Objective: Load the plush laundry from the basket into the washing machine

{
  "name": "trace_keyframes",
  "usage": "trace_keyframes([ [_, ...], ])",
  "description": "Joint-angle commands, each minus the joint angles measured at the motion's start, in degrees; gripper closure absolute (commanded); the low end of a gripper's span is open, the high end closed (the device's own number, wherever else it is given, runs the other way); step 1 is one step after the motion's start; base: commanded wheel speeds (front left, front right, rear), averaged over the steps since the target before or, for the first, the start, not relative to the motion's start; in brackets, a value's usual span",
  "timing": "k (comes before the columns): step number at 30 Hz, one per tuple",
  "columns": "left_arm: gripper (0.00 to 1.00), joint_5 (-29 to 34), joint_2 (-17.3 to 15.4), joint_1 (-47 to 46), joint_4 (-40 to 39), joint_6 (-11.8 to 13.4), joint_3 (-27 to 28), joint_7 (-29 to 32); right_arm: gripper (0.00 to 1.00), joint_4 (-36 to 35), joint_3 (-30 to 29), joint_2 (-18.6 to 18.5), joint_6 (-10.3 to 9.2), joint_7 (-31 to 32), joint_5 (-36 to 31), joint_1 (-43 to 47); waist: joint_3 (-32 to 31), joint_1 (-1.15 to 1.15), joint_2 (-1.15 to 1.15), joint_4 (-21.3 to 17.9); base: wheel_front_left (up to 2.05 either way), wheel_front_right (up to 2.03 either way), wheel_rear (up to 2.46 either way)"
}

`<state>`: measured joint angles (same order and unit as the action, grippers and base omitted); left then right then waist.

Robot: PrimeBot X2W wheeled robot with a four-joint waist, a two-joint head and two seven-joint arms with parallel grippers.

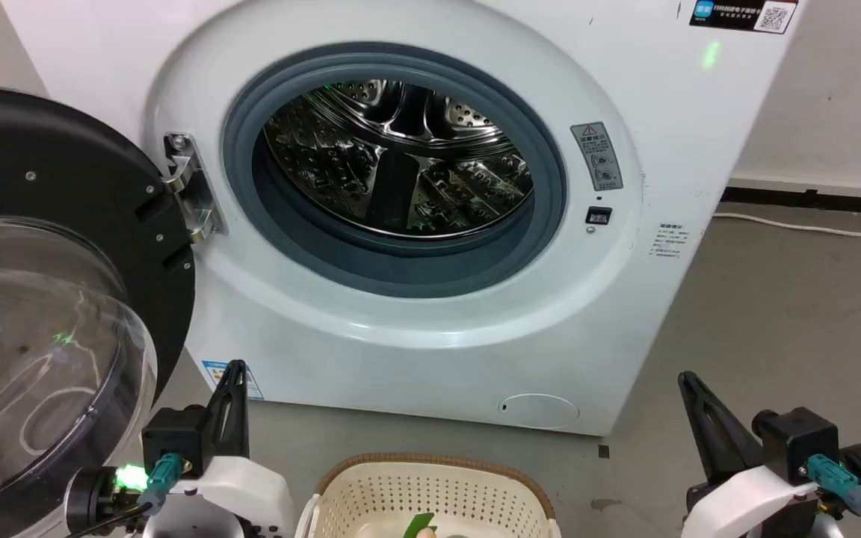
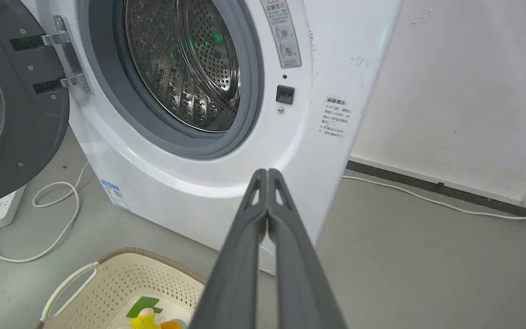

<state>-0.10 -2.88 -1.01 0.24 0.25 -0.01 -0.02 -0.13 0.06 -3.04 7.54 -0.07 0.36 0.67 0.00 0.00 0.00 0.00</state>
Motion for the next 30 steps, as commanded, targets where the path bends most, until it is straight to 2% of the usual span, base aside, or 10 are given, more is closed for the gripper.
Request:
trace_keyframes([
  [1,1.00,0.1,0.0,1.0,-0.2,-0.2,0.0,0.0,1.00,0.1,-0.1,0.2,-0.05,0.1,-0.4,-0.7,0.0,0.00,0.00,0.0,0.00,0.00,0.00],
  [30,1.00,0.1,0.0,1.0,-0.2,-0.2,0.0,0.0,1.00,0.1,-0.1,0.2,-0.05,0.1,-0.4,-0.7,0.0,0.00,0.00,0.0,0.00,0.00,0.00],
])
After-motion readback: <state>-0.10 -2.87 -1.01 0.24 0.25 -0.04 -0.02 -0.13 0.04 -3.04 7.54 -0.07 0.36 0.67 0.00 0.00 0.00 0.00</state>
